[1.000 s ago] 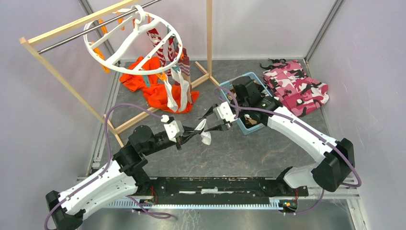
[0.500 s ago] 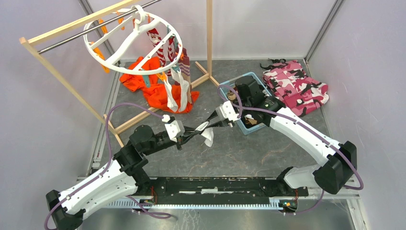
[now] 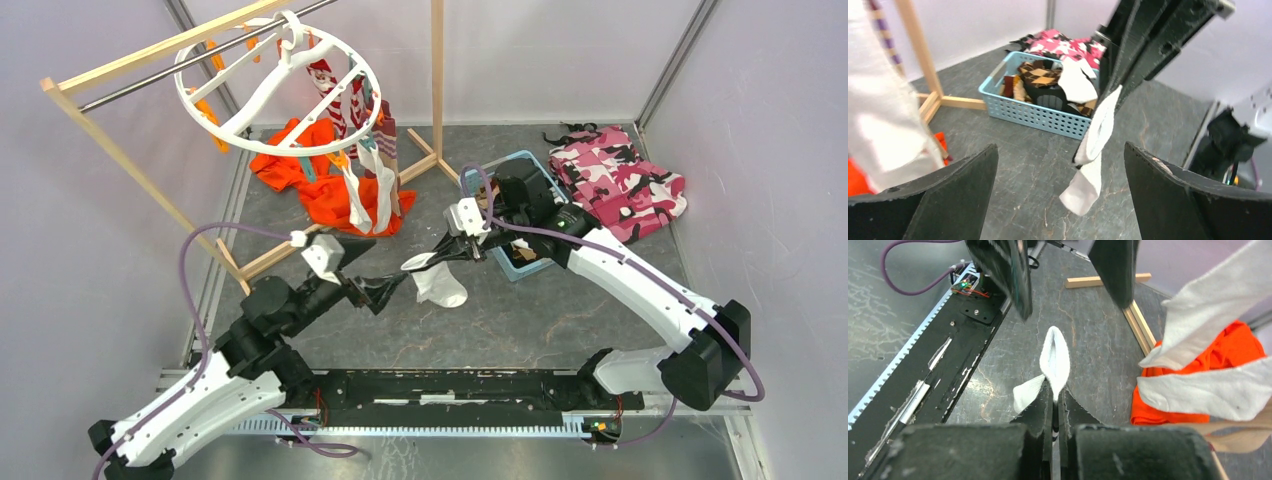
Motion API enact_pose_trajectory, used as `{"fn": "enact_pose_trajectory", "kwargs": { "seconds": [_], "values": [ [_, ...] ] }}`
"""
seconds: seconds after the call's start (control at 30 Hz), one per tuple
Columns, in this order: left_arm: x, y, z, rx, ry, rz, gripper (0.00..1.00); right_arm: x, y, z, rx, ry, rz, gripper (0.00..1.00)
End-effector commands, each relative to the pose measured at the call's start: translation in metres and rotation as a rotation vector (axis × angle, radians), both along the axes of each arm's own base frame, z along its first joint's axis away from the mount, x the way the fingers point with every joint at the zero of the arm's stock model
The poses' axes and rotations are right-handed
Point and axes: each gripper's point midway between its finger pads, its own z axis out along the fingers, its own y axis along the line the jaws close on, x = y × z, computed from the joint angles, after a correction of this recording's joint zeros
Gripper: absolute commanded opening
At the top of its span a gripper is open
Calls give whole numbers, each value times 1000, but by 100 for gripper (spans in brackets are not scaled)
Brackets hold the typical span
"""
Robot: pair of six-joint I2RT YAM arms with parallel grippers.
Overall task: Clip the socks to the hanger
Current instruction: Adjust the sock, then clamp the sock onto the hanger.
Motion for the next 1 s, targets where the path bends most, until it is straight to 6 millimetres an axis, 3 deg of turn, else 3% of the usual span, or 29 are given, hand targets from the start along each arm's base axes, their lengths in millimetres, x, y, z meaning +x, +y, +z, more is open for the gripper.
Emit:
{"fn": "enact_pose_trajectory", "kwargs": {
  "seconds": [0.0, 0.17, 0.27, 0.4, 0.47, 0.67, 0.97],
  "values": [
    [12, 40, 21, -197, 159, 228, 100, 9, -2, 11, 11, 64, -138, 0],
    [10, 69, 35, -228, 173, 328, 100, 16, 3, 12, 31, 81, -165, 0],
    [10, 88, 57, -269, 173, 398, 100, 17, 7, 17, 51, 105, -163, 0],
    [12, 85, 76, -230, 199, 409, 100, 13, 14, 21, 65, 125, -143, 0],
    [17, 80, 74, -192, 203, 410, 100, 11, 18, 20, 64, 125, -133, 0],
    [32, 92, 42, -76, 209, 530, 100, 9, 21, 20, 64, 121, -136, 0],
    [49, 112, -2, -92, 164, 680, 100, 9, 18, 9, 35, 102, -148, 0]
  ]
}}
